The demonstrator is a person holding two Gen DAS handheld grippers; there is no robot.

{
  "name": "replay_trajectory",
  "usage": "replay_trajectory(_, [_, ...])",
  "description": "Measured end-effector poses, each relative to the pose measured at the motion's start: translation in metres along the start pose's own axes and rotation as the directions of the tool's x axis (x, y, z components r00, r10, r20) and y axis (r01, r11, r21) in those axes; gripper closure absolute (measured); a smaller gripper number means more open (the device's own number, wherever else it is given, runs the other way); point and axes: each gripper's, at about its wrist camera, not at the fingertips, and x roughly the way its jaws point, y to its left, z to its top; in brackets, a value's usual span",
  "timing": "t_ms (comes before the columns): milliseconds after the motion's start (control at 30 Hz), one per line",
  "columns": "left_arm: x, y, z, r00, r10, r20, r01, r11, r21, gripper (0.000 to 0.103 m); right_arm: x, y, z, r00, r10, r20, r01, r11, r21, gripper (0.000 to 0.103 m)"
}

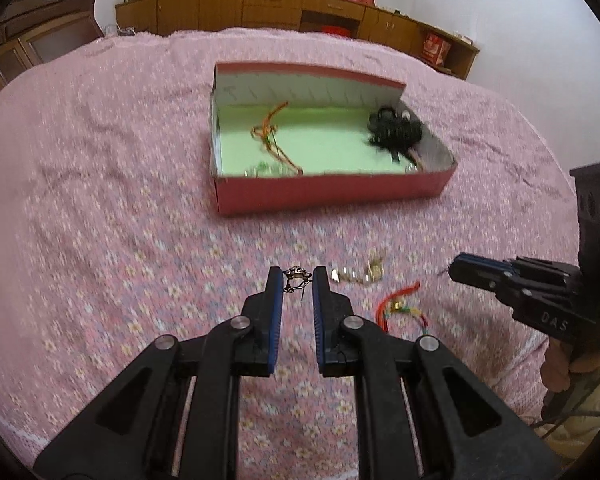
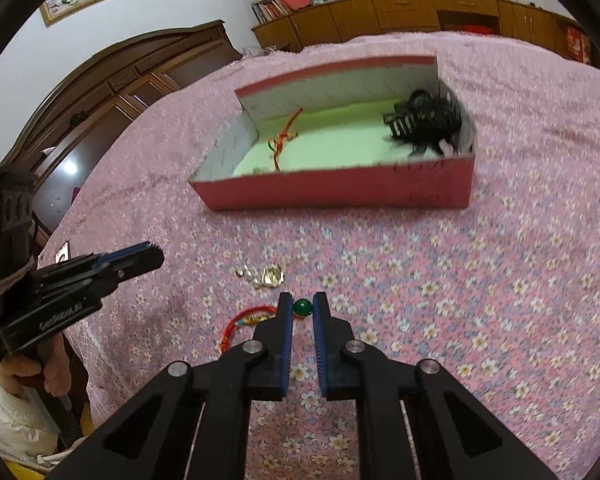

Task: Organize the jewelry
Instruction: 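Carry both earrings into the box and open both grippers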

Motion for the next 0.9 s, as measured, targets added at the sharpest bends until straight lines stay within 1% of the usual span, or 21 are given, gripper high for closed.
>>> replay_trajectory(300, [0.004, 0.001, 0.035, 0.997, 0.020, 0.069, -0.021, 1.000, 0.021, 0.097, -0.008, 0.006, 0.031, 0.998, -0.012, 0.064, 0.014, 0.999, -0.040, 0.092])
replay_trajectory(500, [0.010, 0.002, 0.058, 0.995, 0.031, 0.099, -0.034, 0.999, 0.026, 0.097, -0.012, 0.006, 0.057, 0.994, -0.026, 0.110, 0.033, 0.997, -0.067, 0.092])
replay_trajectory(700, [0.025, 0.006, 0.077, 0.993, 0.053, 0.109, -0.056, 0.998, 0.026, 0.097, -0.003, 0.001, 0.082, 0.990, -0.056, 0.127, 0.066, 0.995, -0.081, 0.092])
replay_trajectory(900, [0.048, 0.013, 0.091, 0.994, 0.069, 0.086, -0.069, 0.998, -0.002, 0.097, 0.016, -0.008, 0.109, 0.987, -0.083, 0.134, 0.093, 0.994, -0.065, 0.092])
